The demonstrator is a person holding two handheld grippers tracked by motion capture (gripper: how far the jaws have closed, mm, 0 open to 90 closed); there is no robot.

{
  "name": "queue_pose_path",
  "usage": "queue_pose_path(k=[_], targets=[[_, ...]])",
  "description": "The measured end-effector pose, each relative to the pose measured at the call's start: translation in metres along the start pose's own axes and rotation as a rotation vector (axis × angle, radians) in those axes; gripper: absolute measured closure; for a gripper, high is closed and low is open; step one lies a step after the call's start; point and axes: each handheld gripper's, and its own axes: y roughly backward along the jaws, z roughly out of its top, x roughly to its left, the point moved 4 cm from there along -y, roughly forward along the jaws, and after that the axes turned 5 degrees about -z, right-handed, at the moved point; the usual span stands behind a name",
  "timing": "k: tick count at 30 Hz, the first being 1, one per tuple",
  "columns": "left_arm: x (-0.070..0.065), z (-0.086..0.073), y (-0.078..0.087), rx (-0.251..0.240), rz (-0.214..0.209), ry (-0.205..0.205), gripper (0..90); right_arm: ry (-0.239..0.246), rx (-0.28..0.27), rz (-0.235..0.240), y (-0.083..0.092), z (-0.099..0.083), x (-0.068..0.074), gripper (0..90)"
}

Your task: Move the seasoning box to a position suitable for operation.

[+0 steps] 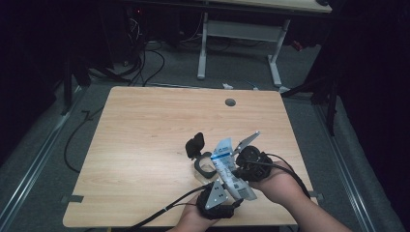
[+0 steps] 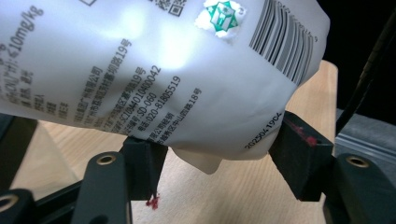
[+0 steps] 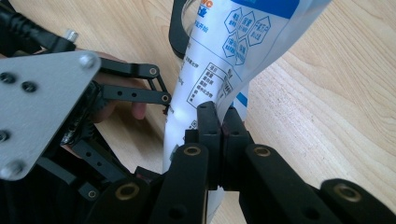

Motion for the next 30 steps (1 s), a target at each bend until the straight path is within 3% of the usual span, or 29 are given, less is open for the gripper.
queue_pose_path(k=[9,20,30], targets=[[-0.003,-0.002,0.005,0.016,0.03,-0.047,39.6,0.013,0.006,0.004,-0.001,0.006,0.003,89.7],[-0.003,0.0,0.006,0.011,0.04,-0.057,44.6,0.026,0.011,-0.01,-0.001,0.011,0.002,89.8],[-0.008,0.0,0.006,0.019,0.034,-0.085,46.7,0.011,0.027,0.015,-0.003,0.009,0.002,89.8]])
